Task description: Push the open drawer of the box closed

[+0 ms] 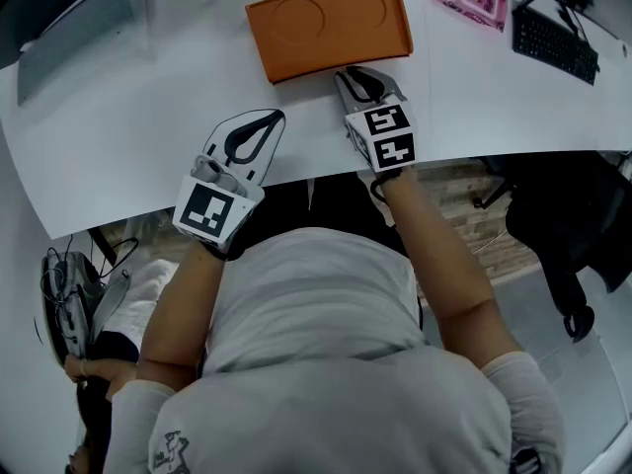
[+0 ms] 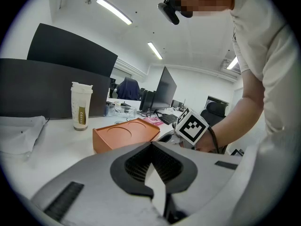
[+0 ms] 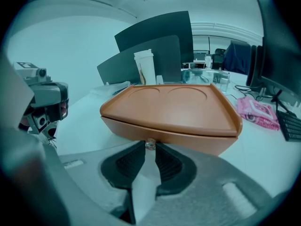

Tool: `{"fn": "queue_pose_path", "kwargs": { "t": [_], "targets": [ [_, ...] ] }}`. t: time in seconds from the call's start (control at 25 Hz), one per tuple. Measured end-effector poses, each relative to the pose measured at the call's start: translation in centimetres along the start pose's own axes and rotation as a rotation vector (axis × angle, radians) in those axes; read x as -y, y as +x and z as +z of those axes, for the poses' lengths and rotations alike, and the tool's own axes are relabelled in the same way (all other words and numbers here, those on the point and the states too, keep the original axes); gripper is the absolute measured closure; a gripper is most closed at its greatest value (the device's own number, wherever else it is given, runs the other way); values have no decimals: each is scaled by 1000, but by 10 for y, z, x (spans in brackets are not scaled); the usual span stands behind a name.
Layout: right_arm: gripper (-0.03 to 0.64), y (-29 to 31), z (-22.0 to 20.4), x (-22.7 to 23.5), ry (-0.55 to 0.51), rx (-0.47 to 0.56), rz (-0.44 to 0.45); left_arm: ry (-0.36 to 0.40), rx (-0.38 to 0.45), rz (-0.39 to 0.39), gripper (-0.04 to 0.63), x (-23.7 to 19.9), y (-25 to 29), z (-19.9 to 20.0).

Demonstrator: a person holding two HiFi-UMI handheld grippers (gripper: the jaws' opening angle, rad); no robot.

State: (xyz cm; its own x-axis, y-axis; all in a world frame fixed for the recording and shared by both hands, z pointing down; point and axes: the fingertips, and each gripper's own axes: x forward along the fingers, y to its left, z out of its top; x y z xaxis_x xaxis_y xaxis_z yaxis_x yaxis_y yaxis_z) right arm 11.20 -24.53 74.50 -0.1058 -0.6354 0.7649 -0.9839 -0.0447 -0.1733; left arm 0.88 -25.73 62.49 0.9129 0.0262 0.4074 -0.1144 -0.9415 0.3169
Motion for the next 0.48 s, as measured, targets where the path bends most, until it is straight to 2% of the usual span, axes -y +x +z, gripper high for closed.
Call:
{"fn": "queue_pose_path", "kwargs": {
  "t": [0.48],
  "targets": [
    [543, 3, 4, -1, -1, 6, -4, 15, 13, 9, 597, -3, -5, 2]
  ]
}}
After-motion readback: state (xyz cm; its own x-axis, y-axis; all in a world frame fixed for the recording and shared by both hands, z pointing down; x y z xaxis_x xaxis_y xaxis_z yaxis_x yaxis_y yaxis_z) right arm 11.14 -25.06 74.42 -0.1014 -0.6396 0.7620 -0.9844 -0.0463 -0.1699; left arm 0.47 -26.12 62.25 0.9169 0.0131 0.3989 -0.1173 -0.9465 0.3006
